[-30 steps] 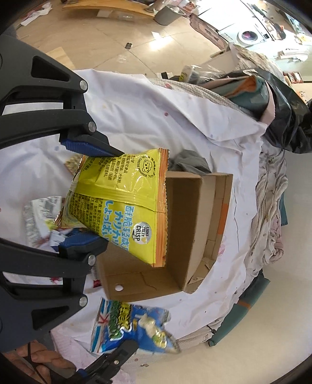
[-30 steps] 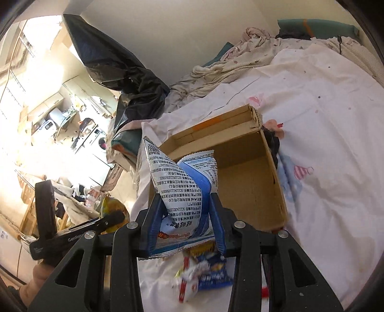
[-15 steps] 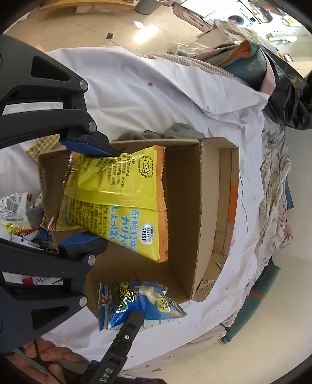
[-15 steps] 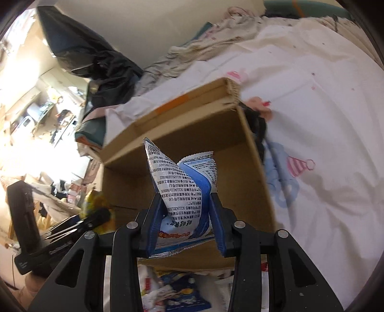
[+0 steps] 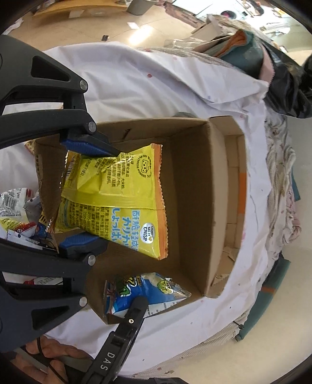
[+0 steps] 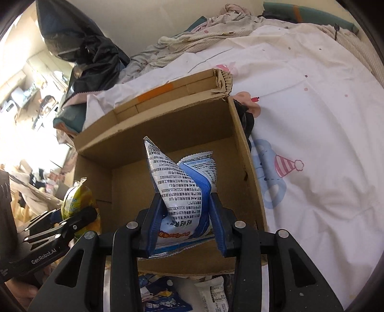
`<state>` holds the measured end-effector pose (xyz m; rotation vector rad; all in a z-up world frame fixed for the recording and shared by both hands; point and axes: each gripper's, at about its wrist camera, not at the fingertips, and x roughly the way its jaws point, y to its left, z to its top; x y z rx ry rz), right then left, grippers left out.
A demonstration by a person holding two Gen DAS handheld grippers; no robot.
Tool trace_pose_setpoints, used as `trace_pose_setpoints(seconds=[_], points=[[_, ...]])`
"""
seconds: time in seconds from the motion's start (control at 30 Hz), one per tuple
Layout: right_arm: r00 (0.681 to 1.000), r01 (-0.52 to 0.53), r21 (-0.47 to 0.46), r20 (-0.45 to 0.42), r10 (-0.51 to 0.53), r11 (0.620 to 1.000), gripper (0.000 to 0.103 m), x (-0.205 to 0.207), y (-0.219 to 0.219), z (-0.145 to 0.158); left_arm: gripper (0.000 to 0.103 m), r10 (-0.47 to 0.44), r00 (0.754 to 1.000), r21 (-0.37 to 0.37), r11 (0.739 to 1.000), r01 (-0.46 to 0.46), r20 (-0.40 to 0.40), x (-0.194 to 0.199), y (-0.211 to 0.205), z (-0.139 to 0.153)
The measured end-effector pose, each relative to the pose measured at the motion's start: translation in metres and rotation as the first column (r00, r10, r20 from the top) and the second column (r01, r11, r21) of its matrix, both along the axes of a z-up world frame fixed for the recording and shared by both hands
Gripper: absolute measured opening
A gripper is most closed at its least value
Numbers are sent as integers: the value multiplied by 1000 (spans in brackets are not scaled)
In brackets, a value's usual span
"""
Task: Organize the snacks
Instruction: 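Carry both packets over the box and open both grippers to drop them, then withdraw both grippers from the box back toward the snack pile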
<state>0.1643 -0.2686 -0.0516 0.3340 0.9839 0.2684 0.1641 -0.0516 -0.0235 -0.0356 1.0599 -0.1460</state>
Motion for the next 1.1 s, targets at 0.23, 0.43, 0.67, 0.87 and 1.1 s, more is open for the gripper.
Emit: trace_pose_setpoints(seconds=[0.23, 0.43, 0.67, 0.87, 1.1], points=[[999, 1, 30, -42, 0, 1000, 44, 2, -1, -8, 58, -23, 1000, 23, 999, 23, 8, -3, -6, -4], [999, 21, 122, -38, -16, 992, 80, 0, -9, -5, 87, -36, 998, 25, 999, 35, 51, -10, -8, 4], [999, 30, 150, -20, -27, 988, 83, 0, -11, 2, 87, -17, 997, 20, 1000, 15, 77, -13, -5, 10], [1000, 19, 134, 4, -20, 991, 83, -1, -8, 9, 87, 19, 997, -5, 1000, -19, 78, -14, 3, 12], [998, 6, 157, 61, -16, 988, 83, -11, -4, 26, 87, 54, 989, -33, 998, -50, 138, -30, 17, 27]])
